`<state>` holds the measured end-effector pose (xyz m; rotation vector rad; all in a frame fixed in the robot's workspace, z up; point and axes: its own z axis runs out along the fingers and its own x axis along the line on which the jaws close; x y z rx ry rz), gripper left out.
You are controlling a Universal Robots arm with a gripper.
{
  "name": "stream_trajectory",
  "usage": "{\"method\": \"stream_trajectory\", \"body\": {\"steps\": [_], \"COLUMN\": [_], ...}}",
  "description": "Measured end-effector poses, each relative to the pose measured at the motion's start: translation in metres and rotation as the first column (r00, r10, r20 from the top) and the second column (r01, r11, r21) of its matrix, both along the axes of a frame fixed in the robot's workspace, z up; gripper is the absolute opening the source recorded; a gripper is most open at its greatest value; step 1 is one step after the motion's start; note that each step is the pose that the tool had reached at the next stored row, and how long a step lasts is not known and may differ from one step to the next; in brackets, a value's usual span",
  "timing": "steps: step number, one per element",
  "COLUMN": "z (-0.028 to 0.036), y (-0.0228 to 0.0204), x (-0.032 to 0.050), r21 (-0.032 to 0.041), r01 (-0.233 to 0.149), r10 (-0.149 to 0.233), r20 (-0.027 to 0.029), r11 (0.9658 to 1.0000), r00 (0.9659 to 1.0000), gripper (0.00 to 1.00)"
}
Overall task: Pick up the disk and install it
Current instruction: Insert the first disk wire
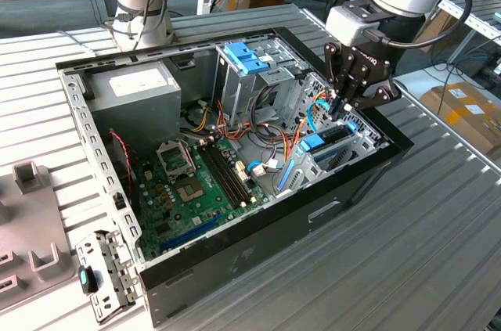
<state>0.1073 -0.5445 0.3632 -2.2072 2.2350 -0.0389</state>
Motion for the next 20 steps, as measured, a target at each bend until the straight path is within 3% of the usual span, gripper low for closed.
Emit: {"method": "stream_trajectory", "body": {"steps": [5, 10, 11, 12, 16, 20], "z": [-0.0001, -0.0023, -0.0026, -0.0028, -0.003, -0.0044], "y": [0.0004, 0.0004, 0.0003, 0.0003, 0.0003, -0.0008], "x": [-0.0009, -0.0069, -0.0075, -0.0079, -0.0096, -0.0149], "r21": [0.0, 0.0009, 0.0009, 0.0007, 0.0009, 0.0027], "r01": [0.0, -0.007, -0.008, -0.01, -0.012, -0.021], "r10": [0.0, 0.007, 0.008, 0.01, 0.011, 0.021], "r20": [0.0027, 0.0463, 0.0519, 0.0553, 0.0574, 0.0704], "r11": [1.0, 1.0, 1.0, 0.9999, 0.9999, 0.9998], "r00": [1.0, 0.9989, 0.9986, 0.9984, 0.9983, 0.9973], "gripper": [0.16, 0.16, 0.16, 0.16, 0.16, 0.16]}}
